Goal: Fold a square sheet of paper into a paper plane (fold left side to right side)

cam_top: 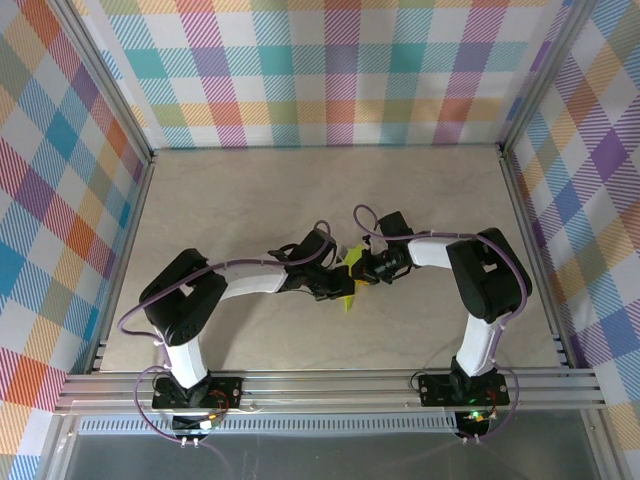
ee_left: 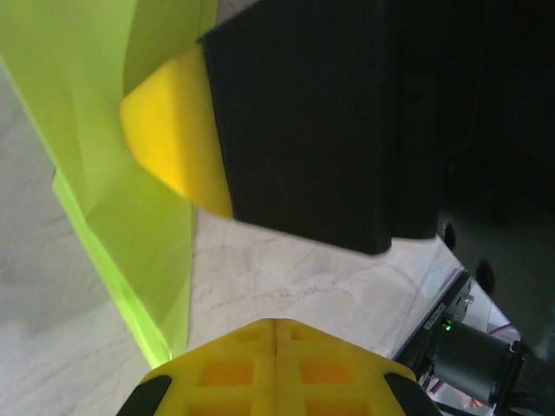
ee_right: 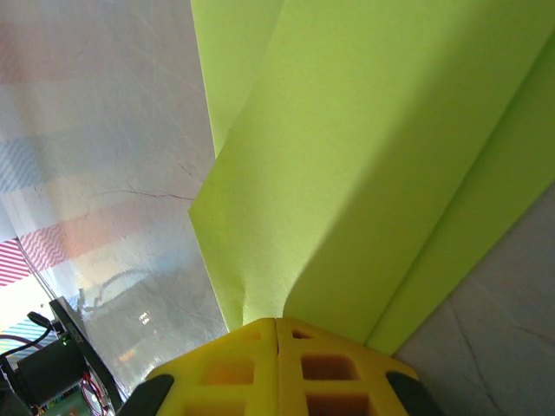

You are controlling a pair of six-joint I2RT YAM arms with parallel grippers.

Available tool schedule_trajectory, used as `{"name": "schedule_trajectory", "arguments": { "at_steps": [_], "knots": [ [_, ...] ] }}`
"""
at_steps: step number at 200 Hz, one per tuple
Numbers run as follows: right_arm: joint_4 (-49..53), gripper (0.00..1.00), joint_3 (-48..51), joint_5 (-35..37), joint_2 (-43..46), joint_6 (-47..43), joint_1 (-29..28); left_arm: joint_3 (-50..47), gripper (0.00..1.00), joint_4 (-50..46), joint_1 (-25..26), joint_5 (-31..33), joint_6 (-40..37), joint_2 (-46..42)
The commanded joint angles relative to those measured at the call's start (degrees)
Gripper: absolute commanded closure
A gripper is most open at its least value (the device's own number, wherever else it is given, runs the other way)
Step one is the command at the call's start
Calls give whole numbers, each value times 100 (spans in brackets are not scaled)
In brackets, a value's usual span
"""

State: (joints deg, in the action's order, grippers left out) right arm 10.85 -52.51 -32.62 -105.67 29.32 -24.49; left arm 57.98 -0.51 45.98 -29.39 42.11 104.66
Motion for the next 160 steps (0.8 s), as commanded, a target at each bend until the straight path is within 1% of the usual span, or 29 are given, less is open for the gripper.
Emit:
{"name": "schedule_trajectory", "arguments": {
  "at_steps": [1,73,141,160],
  "knots": [
    [532,100,157,732,-336,-30,-47,205,100,-288,-26,-76,-235,220],
    [638,100,55,698,-220,-58,-63,-40,100,-382,-21,165,-322,386],
    [618,100,-448,159,83,-32,-65,-492,100,48,-18,91,-81,423],
    [612,100,-648,4,190,-9,-56,-564,100,51,-7,155,-68,419]
  ]
}}
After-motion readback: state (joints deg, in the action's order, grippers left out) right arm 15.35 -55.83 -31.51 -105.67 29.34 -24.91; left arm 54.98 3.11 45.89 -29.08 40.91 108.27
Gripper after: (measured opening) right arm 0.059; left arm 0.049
